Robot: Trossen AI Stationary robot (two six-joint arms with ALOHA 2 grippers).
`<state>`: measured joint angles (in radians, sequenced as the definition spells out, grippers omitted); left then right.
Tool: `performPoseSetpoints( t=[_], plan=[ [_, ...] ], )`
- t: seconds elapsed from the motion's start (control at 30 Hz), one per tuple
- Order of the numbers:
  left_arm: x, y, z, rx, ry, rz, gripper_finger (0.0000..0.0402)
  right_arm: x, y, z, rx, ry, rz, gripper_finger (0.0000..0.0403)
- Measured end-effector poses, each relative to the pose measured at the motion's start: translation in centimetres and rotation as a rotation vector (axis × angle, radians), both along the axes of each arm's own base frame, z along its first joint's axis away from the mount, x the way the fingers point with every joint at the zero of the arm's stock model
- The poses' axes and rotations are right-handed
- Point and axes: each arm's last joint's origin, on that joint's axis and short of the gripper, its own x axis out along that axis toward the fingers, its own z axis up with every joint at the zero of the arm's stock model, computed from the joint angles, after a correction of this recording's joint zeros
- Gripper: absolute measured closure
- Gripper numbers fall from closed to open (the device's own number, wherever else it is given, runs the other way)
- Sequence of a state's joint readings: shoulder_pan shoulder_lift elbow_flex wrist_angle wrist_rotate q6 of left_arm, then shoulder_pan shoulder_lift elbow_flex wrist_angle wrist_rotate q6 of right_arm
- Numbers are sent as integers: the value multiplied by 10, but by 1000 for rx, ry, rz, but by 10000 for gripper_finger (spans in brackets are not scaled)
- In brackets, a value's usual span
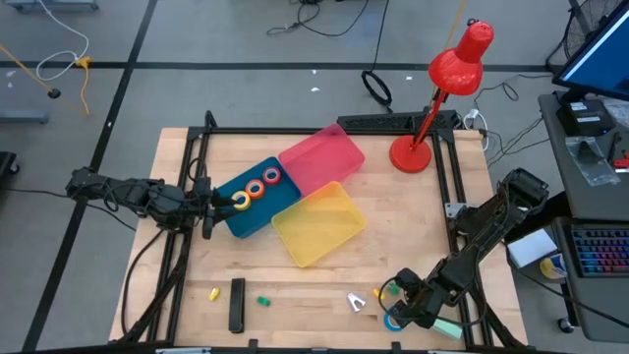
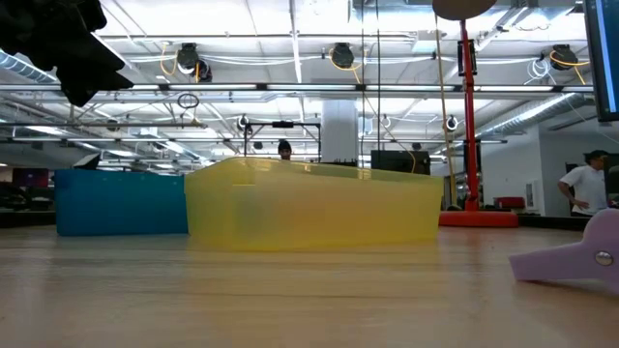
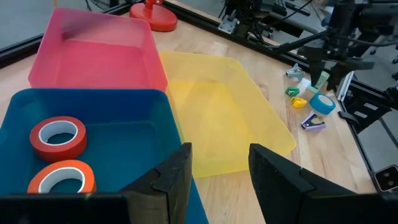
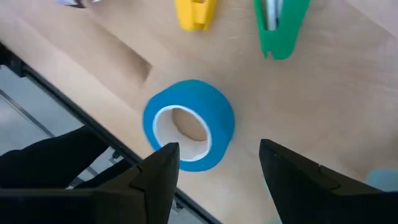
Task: Pick and place Stapler, Stapler remover, tape
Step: Put the blue tape into the blue bin
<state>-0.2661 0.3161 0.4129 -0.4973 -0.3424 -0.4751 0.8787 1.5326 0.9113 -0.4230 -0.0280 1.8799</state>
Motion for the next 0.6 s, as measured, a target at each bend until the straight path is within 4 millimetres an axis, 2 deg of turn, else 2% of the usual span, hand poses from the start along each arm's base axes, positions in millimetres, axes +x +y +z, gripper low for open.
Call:
performPoseSetpoints(
  t=[0.2,0.6],
  plan=[
    [0,0,0,0,0,0,243,-2,-3,-9,16,-7,-5,185],
    [0,0,0,-4,0,1,243,-2,-3,-12,34,-24,4,185]
  ],
)
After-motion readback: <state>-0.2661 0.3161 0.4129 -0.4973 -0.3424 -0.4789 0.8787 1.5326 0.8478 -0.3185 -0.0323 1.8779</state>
